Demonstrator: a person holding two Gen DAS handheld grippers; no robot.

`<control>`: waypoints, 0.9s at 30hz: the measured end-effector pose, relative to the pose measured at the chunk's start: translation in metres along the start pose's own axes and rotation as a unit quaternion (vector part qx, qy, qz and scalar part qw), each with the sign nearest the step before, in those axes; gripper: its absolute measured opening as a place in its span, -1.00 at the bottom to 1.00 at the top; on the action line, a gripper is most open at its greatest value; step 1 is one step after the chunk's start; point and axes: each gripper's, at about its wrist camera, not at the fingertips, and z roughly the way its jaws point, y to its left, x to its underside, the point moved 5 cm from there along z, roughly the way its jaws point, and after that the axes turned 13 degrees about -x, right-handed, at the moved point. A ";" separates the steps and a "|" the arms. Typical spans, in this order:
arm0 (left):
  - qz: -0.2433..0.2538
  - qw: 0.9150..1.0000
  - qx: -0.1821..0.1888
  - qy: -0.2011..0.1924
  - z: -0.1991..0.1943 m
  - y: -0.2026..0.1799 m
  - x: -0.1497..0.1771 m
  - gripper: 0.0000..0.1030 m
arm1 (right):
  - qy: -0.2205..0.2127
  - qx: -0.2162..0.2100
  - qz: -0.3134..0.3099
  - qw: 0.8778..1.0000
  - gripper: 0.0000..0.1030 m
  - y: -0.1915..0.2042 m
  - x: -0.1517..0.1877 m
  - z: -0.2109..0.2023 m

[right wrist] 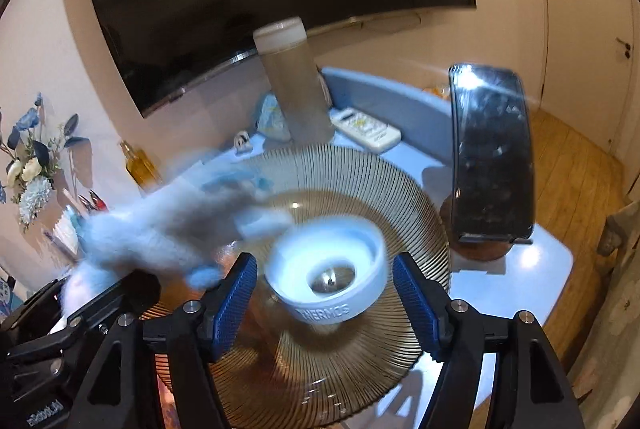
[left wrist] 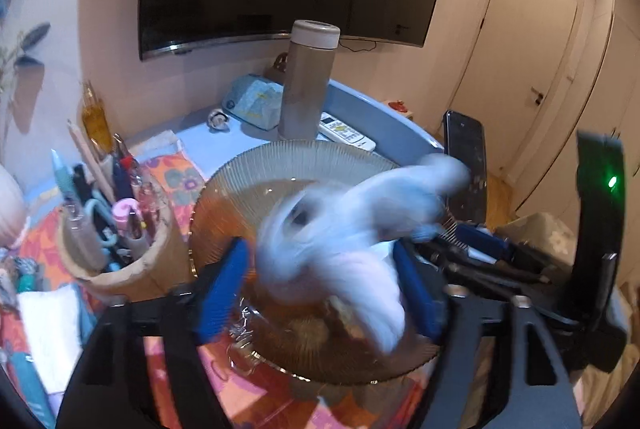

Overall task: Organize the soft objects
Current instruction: 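Carry the lid and plush into the glass bowl and open both grippers, then move both open grippers back over the table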

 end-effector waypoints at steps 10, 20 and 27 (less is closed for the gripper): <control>-0.023 0.999 0.021 -0.030 -0.052 0.035 0.003 0.61 | 0.007 0.003 0.011 1.000 0.34 -0.006 0.018 -0.019; -0.081 0.993 -0.027 -0.078 -0.141 0.118 0.036 0.61 | 0.005 -0.028 -0.032 0.999 0.34 0.058 0.029 -0.035; -0.145 0.979 -0.106 -0.092 -0.201 0.212 0.080 0.61 | 0.038 -0.067 -0.089 0.993 0.34 0.133 0.058 -0.023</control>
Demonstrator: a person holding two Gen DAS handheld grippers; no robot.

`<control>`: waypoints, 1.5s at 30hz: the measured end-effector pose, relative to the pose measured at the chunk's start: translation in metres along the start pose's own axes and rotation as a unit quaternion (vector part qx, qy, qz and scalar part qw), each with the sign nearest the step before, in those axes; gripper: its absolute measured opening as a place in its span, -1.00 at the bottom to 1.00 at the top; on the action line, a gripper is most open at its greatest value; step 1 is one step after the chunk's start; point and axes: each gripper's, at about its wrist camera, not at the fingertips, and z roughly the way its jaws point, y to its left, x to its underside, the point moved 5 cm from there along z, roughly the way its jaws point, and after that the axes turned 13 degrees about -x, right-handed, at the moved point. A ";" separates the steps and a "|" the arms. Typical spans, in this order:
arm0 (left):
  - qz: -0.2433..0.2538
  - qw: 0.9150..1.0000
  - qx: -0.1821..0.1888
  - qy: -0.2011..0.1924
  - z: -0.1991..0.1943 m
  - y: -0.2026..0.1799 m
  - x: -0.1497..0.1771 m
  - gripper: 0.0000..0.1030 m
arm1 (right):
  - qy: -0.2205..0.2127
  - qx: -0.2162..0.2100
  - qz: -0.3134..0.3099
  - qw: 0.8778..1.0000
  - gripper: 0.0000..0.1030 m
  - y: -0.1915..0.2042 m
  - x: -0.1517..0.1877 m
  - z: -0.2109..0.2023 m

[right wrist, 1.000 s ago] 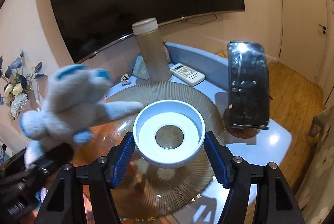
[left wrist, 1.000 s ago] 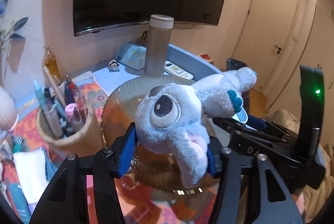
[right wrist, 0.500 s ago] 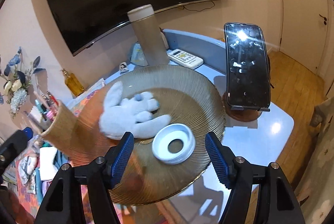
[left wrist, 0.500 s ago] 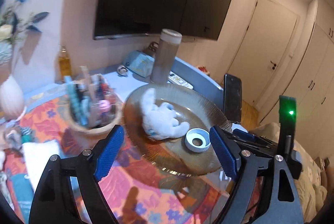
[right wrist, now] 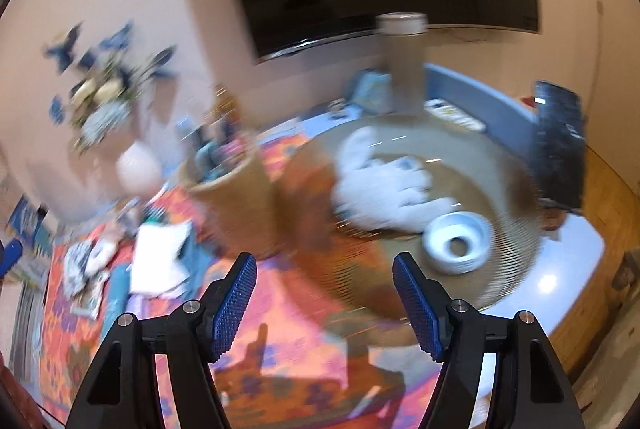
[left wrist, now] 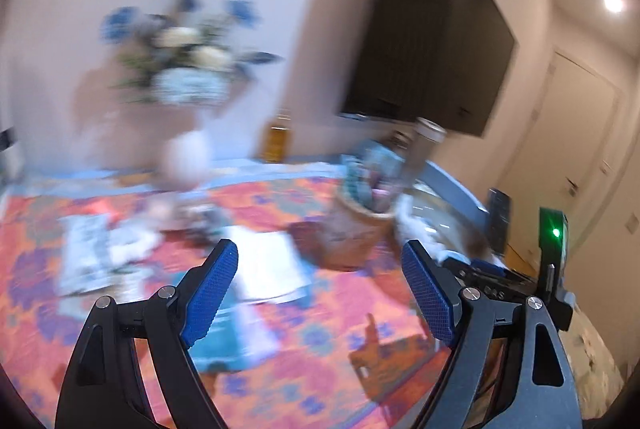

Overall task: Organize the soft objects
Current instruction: 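Move both open grippers back over the table, then grasp the white snack bag with the left gripper while the right gripper grasps the lavender soap box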

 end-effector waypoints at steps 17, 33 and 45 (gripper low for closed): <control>-0.158 0.978 -0.130 0.049 -0.005 0.222 0.066 0.61 | 0.088 -0.084 -0.144 0.982 0.34 0.161 0.066 0.096; -0.119 0.974 -0.167 0.095 0.094 0.230 0.040 0.61 | 0.159 -0.128 -0.149 0.968 0.35 0.162 0.110 0.133; -0.098 0.968 -0.194 0.124 0.154 0.220 0.038 0.57 | 0.170 -0.087 -0.201 0.961 0.35 0.193 0.114 0.159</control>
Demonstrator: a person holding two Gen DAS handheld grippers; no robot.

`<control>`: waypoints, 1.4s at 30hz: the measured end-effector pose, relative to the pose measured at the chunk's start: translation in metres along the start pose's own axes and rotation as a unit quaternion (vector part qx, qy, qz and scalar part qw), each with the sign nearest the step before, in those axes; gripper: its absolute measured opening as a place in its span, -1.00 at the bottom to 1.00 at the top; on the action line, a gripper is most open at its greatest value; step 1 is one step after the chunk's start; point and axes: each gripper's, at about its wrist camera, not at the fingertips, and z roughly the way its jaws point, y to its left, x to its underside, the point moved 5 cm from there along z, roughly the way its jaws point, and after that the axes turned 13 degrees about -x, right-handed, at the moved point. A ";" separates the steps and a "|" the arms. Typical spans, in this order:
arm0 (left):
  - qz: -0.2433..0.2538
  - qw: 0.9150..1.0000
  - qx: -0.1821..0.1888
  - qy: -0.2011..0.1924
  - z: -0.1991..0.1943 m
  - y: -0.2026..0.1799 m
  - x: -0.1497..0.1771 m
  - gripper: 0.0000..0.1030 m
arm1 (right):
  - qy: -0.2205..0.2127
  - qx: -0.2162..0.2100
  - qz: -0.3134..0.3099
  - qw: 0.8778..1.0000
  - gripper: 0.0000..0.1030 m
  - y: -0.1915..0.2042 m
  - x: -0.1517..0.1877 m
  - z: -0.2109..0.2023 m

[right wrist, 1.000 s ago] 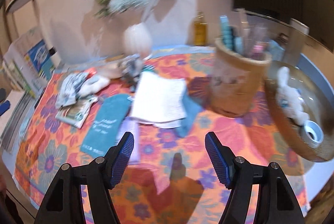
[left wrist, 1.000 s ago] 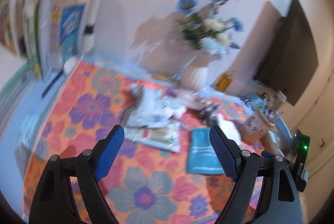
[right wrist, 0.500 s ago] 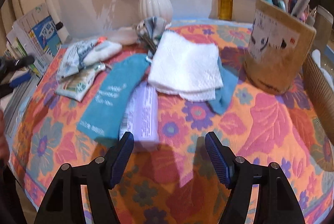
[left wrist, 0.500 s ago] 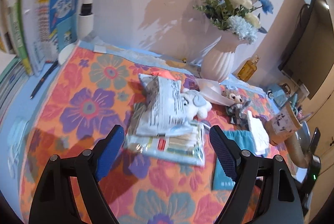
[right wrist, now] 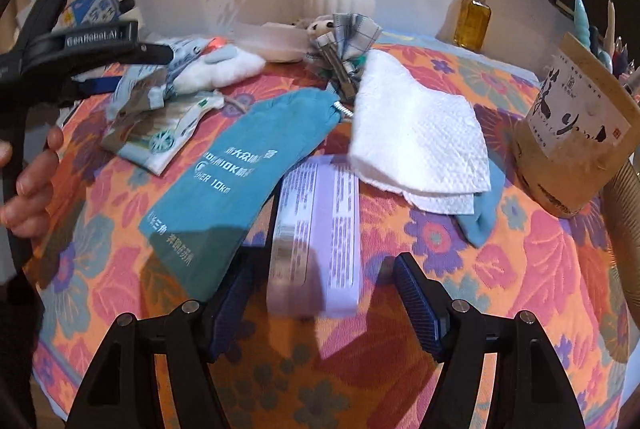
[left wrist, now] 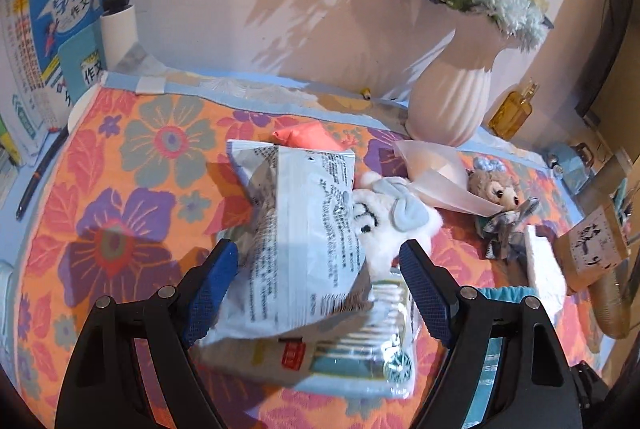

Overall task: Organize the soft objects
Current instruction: 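Grasp the white snack bag with the left gripper while the right gripper grasps the lavender soap box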

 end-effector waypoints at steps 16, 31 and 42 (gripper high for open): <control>0.016 0.999 -0.014 -0.050 -0.051 0.004 0.026 -0.05 | -0.019 0.006 -0.005 1.000 -0.21 -0.003 0.019 -0.018; 0.075 0.995 0.056 -0.039 -0.111 -0.046 0.138 -0.05 | -0.024 0.012 0.045 0.999 0.08 -0.032 0.068 -0.057; 0.125 0.988 0.077 -0.054 -0.141 -0.093 0.146 -0.05 | -0.041 0.046 0.068 0.996 -0.21 -0.048 0.077 -0.080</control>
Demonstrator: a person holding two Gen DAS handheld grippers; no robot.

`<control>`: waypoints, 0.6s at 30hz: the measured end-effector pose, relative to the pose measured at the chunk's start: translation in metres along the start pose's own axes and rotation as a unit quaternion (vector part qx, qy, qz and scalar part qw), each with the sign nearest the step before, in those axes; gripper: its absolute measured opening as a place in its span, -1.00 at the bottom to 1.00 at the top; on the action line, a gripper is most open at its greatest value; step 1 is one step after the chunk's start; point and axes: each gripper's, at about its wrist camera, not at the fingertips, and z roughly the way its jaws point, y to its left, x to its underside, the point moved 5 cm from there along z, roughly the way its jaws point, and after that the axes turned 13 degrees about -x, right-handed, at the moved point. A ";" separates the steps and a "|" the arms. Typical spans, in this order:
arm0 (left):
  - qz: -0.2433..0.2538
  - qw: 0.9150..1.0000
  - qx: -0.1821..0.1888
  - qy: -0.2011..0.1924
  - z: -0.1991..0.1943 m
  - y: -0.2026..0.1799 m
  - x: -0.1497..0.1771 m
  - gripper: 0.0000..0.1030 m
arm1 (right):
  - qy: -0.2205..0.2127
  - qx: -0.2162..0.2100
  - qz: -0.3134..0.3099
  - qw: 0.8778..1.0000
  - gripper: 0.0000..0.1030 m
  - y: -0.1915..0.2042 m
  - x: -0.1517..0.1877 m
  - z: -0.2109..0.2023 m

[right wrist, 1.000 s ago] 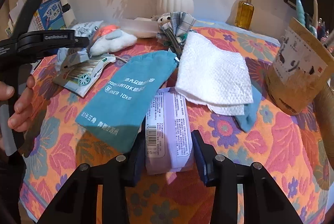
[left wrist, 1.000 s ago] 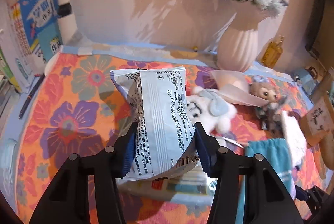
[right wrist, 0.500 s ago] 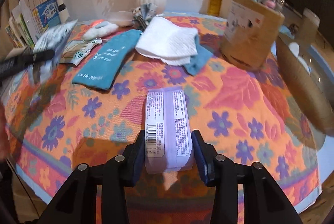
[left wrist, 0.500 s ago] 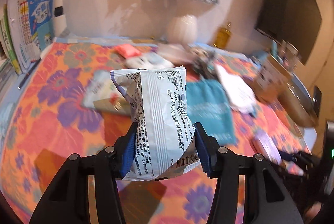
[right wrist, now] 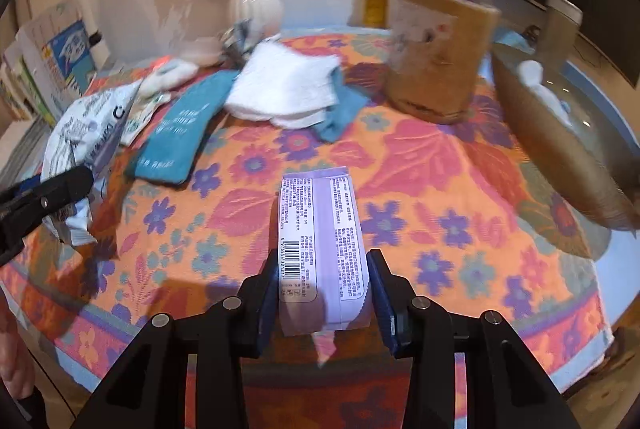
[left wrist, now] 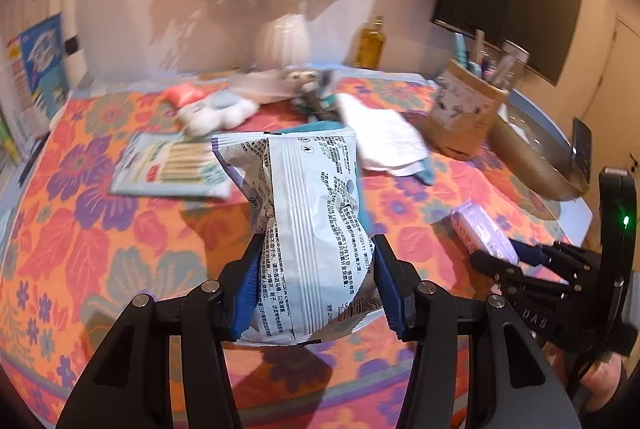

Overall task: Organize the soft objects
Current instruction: 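Grasp the white snack bag with the left gripper while the right gripper grasps the lavender soap box, then carry the snack bag and soap box into the glass bowl and release both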

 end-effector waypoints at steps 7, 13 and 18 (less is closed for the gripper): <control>0.051 0.998 0.039 -0.014 -0.009 -0.066 -0.018 -0.05 | -0.054 0.013 0.032 0.998 -0.21 -0.043 -0.009 -0.055; 0.107 0.990 0.084 -0.027 -0.018 -0.140 -0.036 -0.05 | -0.098 0.036 0.052 0.993 -0.22 -0.076 -0.013 -0.100; 0.147 0.981 0.120 -0.032 -0.024 -0.195 -0.049 -0.05 | -0.131 0.054 0.091 0.986 -0.21 -0.118 -0.013 -0.133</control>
